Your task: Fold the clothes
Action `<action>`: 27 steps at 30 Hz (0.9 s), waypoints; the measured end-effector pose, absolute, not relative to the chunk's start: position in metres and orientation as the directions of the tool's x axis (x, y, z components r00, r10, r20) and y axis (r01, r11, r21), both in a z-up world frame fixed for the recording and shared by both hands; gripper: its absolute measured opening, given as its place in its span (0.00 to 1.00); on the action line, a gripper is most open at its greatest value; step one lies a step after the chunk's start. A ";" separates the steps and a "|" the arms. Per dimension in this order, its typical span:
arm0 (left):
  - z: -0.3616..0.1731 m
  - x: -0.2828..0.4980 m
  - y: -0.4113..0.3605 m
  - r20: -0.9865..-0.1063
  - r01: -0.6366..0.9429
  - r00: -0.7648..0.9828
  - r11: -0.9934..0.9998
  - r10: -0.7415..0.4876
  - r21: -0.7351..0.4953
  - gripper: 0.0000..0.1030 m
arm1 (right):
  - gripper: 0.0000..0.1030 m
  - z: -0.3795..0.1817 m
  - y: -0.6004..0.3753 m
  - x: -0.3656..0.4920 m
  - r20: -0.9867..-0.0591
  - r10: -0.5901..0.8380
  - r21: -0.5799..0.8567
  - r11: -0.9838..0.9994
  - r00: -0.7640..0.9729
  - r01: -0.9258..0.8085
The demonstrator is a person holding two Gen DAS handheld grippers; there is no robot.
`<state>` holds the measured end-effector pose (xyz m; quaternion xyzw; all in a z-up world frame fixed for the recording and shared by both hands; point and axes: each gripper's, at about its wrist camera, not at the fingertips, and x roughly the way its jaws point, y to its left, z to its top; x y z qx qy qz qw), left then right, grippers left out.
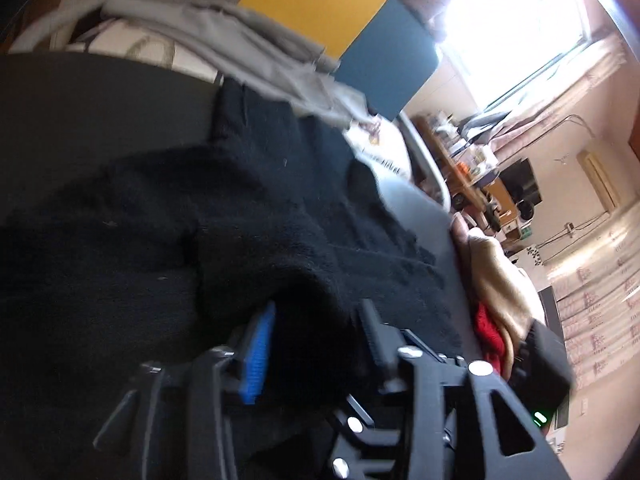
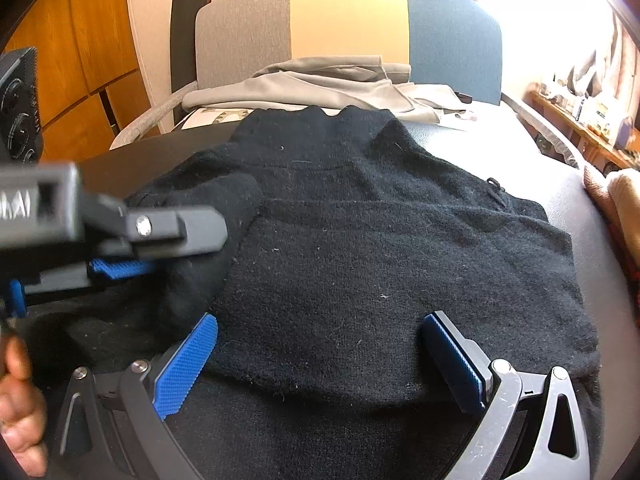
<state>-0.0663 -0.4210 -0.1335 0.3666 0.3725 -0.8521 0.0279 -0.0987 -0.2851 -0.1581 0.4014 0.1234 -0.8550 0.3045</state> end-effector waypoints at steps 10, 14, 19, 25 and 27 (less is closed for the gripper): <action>-0.131 0.066 -0.375 -0.687 0.384 -0.726 -0.843 -0.024 -0.376 0.50 | 1.00 -0.158 -0.285 -0.099 -0.766 -0.414 0.024 -0.784 -0.492 0.621; -0.150 0.070 -0.371 -0.757 0.429 -0.652 -0.842 -0.038 -0.327 0.44 | 1.00 -0.158 -0.286 -0.101 -0.775 -0.409 0.028 -0.784 -0.482 0.620; -0.155 0.046 -0.387 -0.759 0.468 -0.647 -0.822 -0.068 -0.326 0.45 | 1.00 -0.155 -0.287 -0.104 -0.797 -0.405 0.024 -0.763 -0.448 0.646; -0.162 0.034 -0.378 -0.733 0.468 -0.658 -0.855 -0.171 -0.221 0.49 | 0.99 -0.134 -0.282 -0.098 -0.779 -0.476 0.077 -0.718 -0.407 0.692; -0.162 0.033 -0.370 -0.728 0.466 -0.654 -0.867 -0.205 -0.175 0.50 | 0.79 -0.125 -0.280 -0.096 -0.770 -0.504 0.097 -0.699 -0.391 0.708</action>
